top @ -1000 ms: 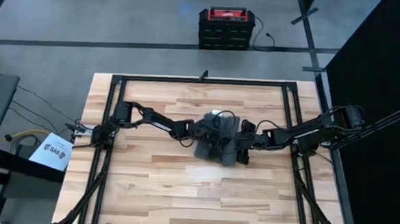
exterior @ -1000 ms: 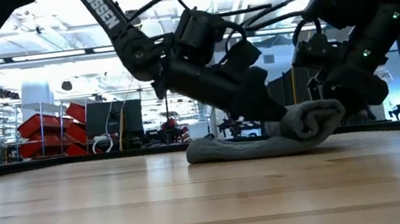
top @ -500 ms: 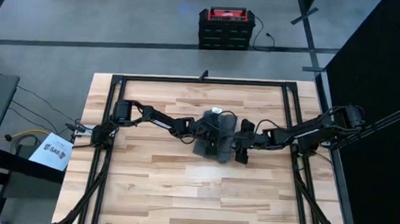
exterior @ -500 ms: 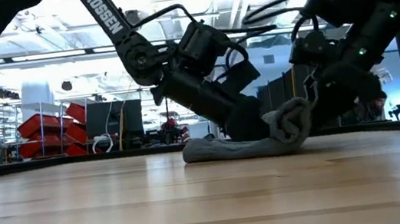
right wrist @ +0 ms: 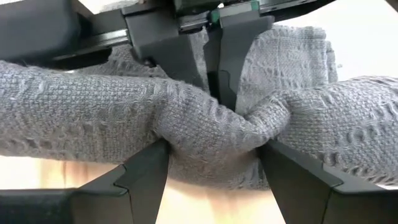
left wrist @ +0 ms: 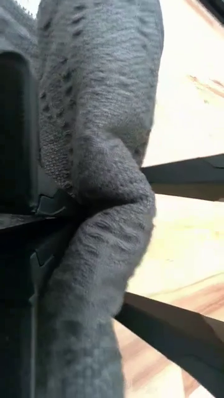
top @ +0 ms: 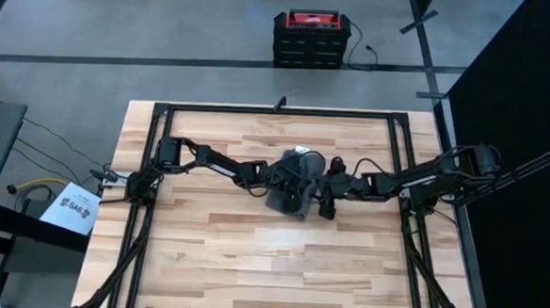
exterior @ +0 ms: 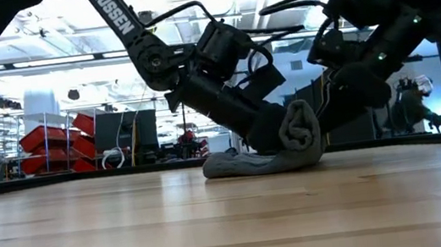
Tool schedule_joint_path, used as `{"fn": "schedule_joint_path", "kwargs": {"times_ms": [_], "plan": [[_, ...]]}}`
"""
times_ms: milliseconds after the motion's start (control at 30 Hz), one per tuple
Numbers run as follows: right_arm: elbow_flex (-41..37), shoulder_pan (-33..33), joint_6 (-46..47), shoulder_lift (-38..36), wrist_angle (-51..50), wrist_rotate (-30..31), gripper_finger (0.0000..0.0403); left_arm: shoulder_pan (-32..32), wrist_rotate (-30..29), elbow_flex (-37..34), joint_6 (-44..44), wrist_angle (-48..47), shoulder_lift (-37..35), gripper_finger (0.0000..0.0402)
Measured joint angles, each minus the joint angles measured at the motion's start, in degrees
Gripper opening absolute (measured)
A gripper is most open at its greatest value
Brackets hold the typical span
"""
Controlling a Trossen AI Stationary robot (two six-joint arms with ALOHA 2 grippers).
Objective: Roll towel
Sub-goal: Roll the gray towel
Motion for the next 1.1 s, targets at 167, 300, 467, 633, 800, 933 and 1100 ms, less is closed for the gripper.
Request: {"fn": "schedule_joint_path", "kwargs": {"times_ms": [167, 300, 467, 633, 800, 933, 1100], "plan": [[0.0, -0.5, -1.4, 0.0, 2.0, -0.7, 0.0240, 0.0, 0.0, 0.0, 0.0, -3.3, -2.0, 0.0000], [0.0, -1.4, -2.0, 0.0, 2.5, -1.5, 0.0240, 0.0, -0.4, 0.0, 1.1, -7.1, -3.3, 0.0000], [0.0, -1.7, -2.8, 0.0, 3.0, -2.1, 0.0240, -0.1, -1.8, 0.0, 2.7, -12.7, -4.8, 0.0000], [0.1, -2.5, -4.1, 2.5, 8.1, -2.3, 0.0240, -0.1, -2.1, 0.0, 3.7, -16.7, -7.3, 0.0000], [4.0, -4.2, -6.8, 10.6, 10.3, -3.4, 0.0240, -0.7, -2.9, 0.0, 3.0, -24.5, -10.5, 0.0000], [8.3, -4.7, -8.9, 15.6, 10.2, -3.5, 0.0240, -1.8, -6.0, 0.0, 2.8, -32.9, -13.9, 0.0000], [11.6, -5.2, -10.2, 17.5, 9.8, -3.4, 0.0240, -2.3, -8.6, 0.0, 3.7, -41.3, -17.0, 0.0000]]}}
